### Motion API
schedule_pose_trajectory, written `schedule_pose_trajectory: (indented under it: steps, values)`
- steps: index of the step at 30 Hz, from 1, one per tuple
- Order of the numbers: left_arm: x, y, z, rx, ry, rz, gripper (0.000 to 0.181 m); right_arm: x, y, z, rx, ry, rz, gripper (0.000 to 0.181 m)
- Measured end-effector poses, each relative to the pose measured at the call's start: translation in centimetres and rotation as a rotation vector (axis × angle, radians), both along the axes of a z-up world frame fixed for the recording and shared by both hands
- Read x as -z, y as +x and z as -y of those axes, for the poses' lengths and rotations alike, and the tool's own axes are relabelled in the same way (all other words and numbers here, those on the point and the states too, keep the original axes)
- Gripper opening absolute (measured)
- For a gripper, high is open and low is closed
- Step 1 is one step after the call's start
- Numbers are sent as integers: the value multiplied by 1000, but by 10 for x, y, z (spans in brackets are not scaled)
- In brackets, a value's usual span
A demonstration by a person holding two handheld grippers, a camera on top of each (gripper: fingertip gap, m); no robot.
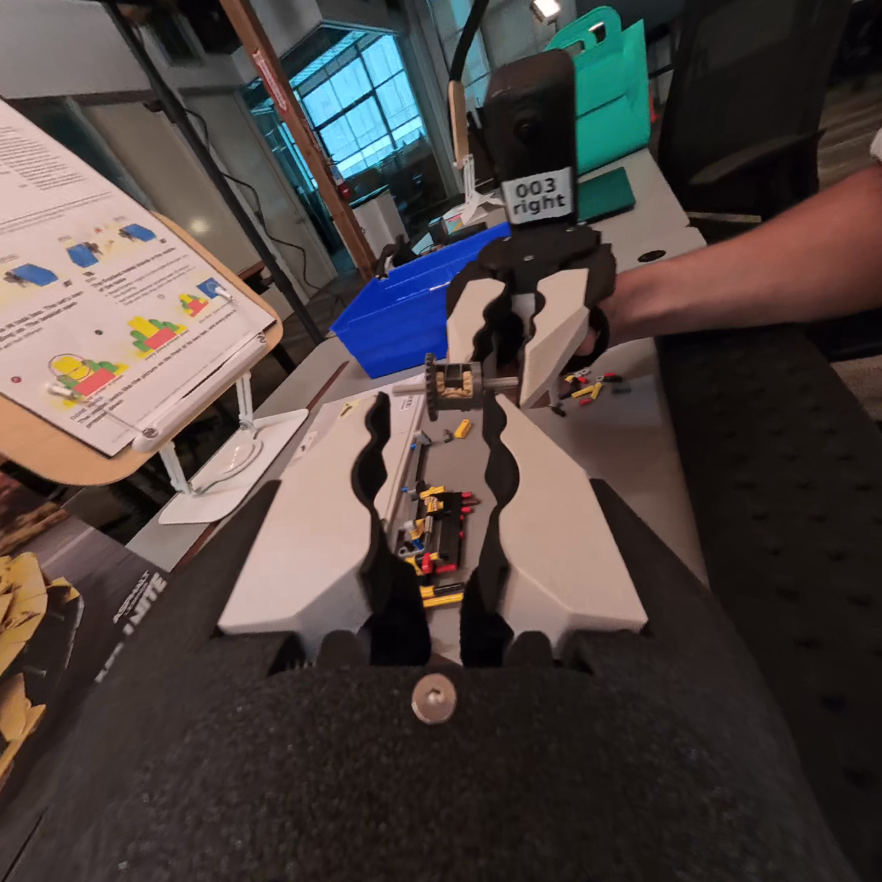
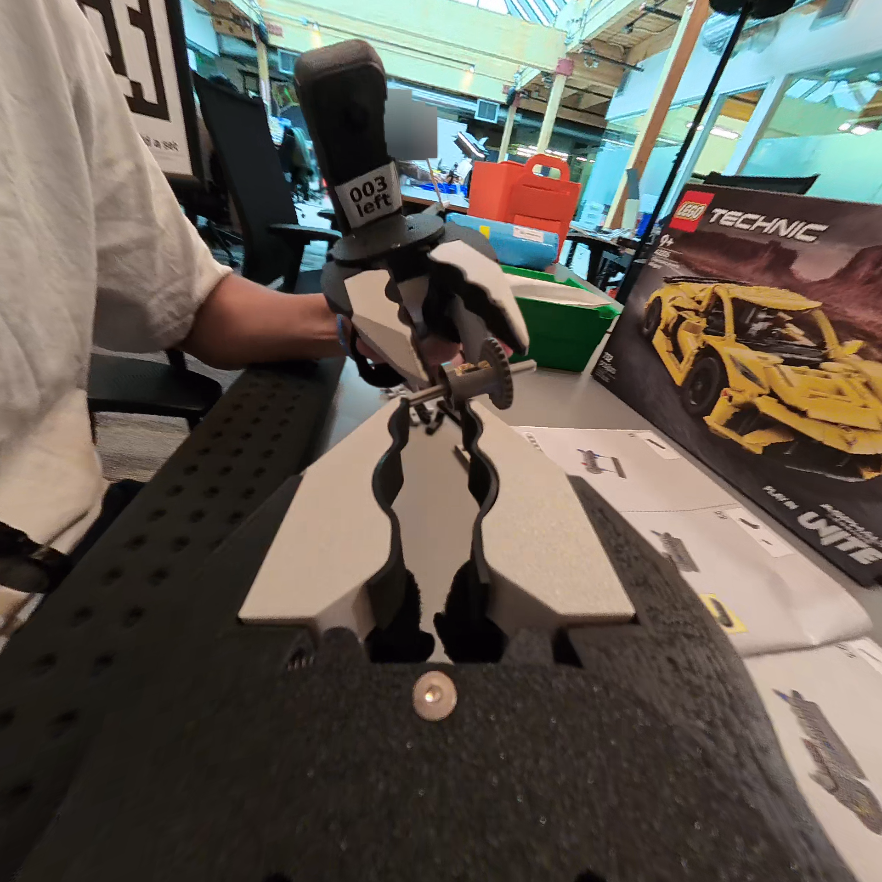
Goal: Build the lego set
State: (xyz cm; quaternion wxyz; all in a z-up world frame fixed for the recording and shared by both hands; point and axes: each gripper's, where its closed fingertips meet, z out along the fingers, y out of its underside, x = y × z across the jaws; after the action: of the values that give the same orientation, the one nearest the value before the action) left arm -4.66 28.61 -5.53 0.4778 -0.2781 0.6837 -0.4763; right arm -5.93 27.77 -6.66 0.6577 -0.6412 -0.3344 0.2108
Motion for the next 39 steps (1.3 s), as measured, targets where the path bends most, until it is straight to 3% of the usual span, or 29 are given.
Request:
schedule_pose_trajectory:
  steps: [3, 8, 15, 20, 23, 33, 39]
  values:
    - [7, 1, 6, 7, 47, -11, 26, 1, -1, -1, -6, -24, -17, 21]
    - [6, 10, -5, -115, 97, 43, 23, 3, 7, -8, 30, -86, -60, 23]
    - [1, 21, -31, -372, 241, 155, 23, -4, 29, -22, 294, -27, -60, 24]
    - [3, 24, -37, -421, 175, 129, 23, 7, 31, -32, 524, 69, 165, 22]
    - [5, 25, -39, -429, 131, 101, 23, 2, 35, -31, 626, 192, 310, 6]
    - [9, 26, -37, -439, 144, 89, 23, 3, 35, -30, 621, 174, 296, 4]
    - [5, 25, -37, -452, 207, 149, 23, 2, 32, -31, 489, -12, -16, 3]
